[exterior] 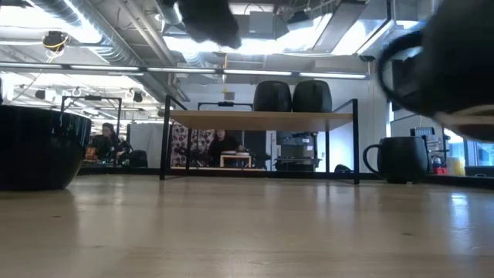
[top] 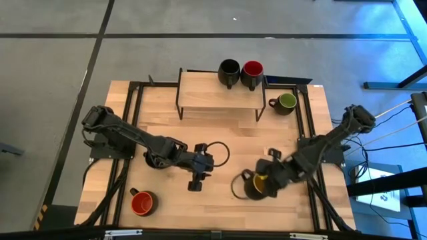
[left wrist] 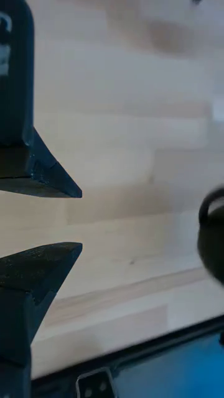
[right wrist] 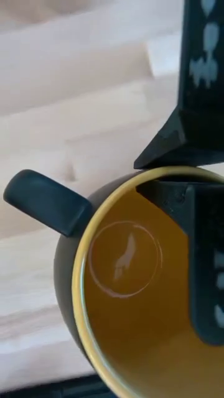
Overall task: Place coffee mugs
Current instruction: Put the yellow mug on the shelf
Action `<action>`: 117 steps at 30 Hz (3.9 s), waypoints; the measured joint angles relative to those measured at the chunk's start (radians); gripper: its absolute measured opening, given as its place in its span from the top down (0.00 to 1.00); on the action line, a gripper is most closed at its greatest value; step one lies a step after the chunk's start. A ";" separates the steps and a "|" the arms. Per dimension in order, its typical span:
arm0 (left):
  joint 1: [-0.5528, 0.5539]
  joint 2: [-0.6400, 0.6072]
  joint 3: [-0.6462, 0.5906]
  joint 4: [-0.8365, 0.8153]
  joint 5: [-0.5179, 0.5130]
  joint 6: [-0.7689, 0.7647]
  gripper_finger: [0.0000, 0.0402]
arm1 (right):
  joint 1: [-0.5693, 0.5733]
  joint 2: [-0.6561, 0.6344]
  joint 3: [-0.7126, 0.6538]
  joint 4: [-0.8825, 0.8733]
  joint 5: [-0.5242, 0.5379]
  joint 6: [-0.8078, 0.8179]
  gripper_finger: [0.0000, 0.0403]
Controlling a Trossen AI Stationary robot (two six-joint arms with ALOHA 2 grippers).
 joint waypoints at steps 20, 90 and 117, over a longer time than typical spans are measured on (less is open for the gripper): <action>-0.006 -0.005 -0.097 0.094 0.068 0.029 0.70 | -0.248 0.123 0.012 0.099 -0.139 -0.911 0.99; 0.054 0.094 -0.099 0.424 0.077 0.109 0.70 | 0.195 0.017 0.182 -0.110 0.247 0.147 0.58; 0.055 0.369 -0.098 0.729 -0.086 -0.001 0.70 | 0.536 0.016 0.001 -0.109 0.359 0.617 0.58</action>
